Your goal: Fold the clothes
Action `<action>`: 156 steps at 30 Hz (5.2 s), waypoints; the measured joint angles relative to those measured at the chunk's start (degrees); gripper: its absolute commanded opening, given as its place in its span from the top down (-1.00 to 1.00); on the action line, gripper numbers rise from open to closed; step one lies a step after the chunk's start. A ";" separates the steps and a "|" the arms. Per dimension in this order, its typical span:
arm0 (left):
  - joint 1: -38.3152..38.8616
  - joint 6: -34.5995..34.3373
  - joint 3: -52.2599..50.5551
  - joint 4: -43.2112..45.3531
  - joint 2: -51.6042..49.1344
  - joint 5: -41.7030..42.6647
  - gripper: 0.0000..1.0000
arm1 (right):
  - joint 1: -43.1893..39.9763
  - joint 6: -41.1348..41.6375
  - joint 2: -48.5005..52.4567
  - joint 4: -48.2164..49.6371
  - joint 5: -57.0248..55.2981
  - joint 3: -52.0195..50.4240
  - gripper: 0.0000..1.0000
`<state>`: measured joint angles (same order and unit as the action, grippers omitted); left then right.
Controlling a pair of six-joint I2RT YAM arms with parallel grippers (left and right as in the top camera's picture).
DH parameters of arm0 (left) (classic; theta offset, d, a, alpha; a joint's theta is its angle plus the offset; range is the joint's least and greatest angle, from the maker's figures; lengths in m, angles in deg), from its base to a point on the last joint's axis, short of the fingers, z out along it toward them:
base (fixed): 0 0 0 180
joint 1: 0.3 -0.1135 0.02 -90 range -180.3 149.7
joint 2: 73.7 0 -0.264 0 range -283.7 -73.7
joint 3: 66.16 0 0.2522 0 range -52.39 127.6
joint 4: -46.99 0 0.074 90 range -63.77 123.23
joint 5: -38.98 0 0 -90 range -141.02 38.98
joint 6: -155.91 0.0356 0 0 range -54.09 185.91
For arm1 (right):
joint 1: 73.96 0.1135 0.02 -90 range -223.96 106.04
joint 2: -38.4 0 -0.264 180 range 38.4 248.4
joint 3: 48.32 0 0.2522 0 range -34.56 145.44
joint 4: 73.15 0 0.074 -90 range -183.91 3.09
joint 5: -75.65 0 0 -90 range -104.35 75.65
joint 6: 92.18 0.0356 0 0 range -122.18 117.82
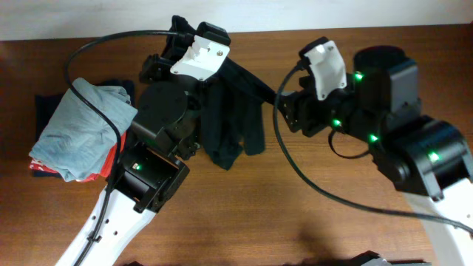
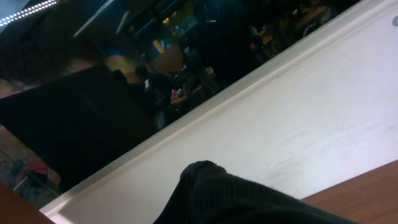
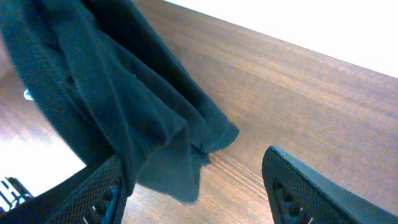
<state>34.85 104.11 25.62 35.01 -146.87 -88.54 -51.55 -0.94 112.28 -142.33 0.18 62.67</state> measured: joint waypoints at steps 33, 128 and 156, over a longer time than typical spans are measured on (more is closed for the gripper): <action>-1.44 1.79 0.68 20.74 -1.20 -4.46 0.92 | 8.48 -6.14 12.57 -1.95 7.58 -0.68 -0.47; -1.62 -13.27 8.22 -23.80 -1.75 -0.92 -0.48 | 2.73 0.28 -5.64 9.73 -60.19 -0.70 0.92; -1.60 -21.75 8.26 -40.15 -8.15 47.19 -0.88 | 2.69 -1.99 -5.75 13.86 -52.96 10.45 0.92</action>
<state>33.26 82.36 33.89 -5.14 -155.02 -41.35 -48.86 -2.93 106.53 -128.47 -52.78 73.11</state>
